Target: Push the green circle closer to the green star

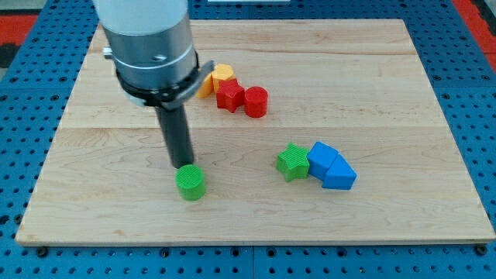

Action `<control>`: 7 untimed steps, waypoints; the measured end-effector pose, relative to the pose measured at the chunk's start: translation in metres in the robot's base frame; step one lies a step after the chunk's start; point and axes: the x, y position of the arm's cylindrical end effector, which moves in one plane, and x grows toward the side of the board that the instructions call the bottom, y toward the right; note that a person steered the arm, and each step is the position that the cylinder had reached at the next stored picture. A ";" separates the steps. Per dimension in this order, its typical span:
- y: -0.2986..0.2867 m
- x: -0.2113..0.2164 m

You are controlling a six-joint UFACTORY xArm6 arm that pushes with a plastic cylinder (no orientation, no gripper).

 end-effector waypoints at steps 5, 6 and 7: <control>0.125 0.079; 0.192 0.079; 0.137 0.086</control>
